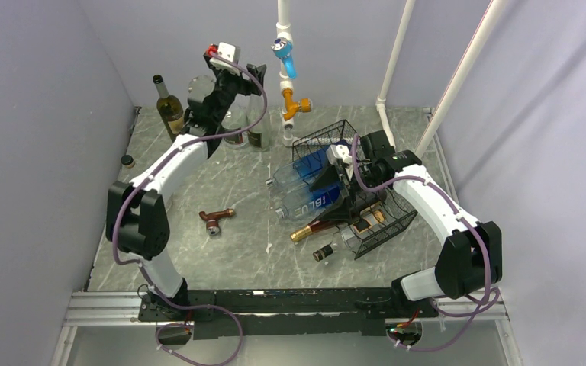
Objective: Take the wine bottle off the wine rack
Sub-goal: Place the wine bottle at the center of the board, then pick up the wine bottle from the wine rack.
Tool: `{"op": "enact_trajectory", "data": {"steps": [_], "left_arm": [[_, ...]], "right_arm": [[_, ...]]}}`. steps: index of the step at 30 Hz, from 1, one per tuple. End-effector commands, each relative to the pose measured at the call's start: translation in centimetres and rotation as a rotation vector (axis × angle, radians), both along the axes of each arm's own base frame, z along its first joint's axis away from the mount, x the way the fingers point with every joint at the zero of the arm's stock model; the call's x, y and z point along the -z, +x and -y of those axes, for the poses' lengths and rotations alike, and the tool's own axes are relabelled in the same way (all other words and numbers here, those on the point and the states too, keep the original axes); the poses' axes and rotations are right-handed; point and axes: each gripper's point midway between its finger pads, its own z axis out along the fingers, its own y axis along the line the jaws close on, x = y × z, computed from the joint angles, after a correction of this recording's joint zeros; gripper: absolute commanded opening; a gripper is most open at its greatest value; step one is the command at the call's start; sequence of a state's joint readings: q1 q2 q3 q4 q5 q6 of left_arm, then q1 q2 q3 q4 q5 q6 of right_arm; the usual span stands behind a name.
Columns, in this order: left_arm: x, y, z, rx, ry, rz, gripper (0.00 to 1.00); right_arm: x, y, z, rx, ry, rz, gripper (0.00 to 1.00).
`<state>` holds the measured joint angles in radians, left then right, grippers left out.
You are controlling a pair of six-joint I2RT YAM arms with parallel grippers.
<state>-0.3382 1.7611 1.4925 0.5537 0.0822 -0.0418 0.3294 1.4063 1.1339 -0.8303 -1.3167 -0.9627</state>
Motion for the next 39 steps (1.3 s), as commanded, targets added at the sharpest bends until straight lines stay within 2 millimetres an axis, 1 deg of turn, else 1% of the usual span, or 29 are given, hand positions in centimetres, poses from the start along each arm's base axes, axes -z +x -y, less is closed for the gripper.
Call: {"op": "enact_trajectory", "data": {"steps": [1, 6, 14, 18, 19, 22, 25, 28, 29, 30, 34, 39], "left_arm": [[-4.4, -3.9, -0.8, 0.034, -0.06, 0.06, 0.9], [-3.6, -6.7, -1.0, 0.073, -0.042, 0.023, 0.93], [-1.5, -11.2, -1.7, 0.124, 0.005, -0.048, 0.99], [-0.6, -13.4, -2.0, 0.15, 0.018, -0.079, 1.0], [-0.7, -14.0, -2.0, 0.161, 0.019, -0.08, 1.0], [-0.1, -15.5, -1.8, 0.207, 0.028, -0.111, 1.0], [1.1, -16.7, -1.6, 0.246, 0.019, -0.176, 1.0], [3.0, -17.7, -1.7, 0.258, 0.01, -0.278, 1.0], [3.9, -18.1, -1.7, 0.261, 0.014, -0.315, 1.0], [4.4, -18.6, -1.8, 0.271, 0.019, -0.328, 0.99], [6.4, -20.9, -1.9, 0.309, 0.035, -0.34, 1.0], [7.3, -23.3, -2.4, 0.331, 0.052, -0.317, 0.99]], "right_arm": [[-1.6, 0.6, -0.1, -0.008, 0.04, 0.065, 0.99], [-1.6, 0.7, 0.1, -0.004, 0.041, 0.07, 0.99], [-1.6, 0.8, 0.3, 0.004, 0.041, 0.072, 0.99], [-1.5, 0.9, 0.3, 0.008, 0.04, 0.072, 0.99], [-1.4, 0.9, 0.3, 0.008, 0.04, 0.071, 0.99], [-1.4, 0.9, 0.4, 0.009, 0.04, 0.076, 0.99], [-1.2, 1.0, 0.5, 0.013, 0.035, 0.08, 0.99], [-1.2, 1.1, 0.6, 0.014, 0.037, 0.083, 0.99], [-1.2, 1.1, 0.6, 0.015, 0.038, 0.082, 0.99], [-1.2, 1.1, 0.6, 0.015, 0.039, 0.084, 0.99], [-1.1, 1.0, 0.7, 0.011, 0.043, 0.087, 0.99], [-0.7, 0.9, 0.9, 0.006, 0.036, 0.102, 0.99]]}}
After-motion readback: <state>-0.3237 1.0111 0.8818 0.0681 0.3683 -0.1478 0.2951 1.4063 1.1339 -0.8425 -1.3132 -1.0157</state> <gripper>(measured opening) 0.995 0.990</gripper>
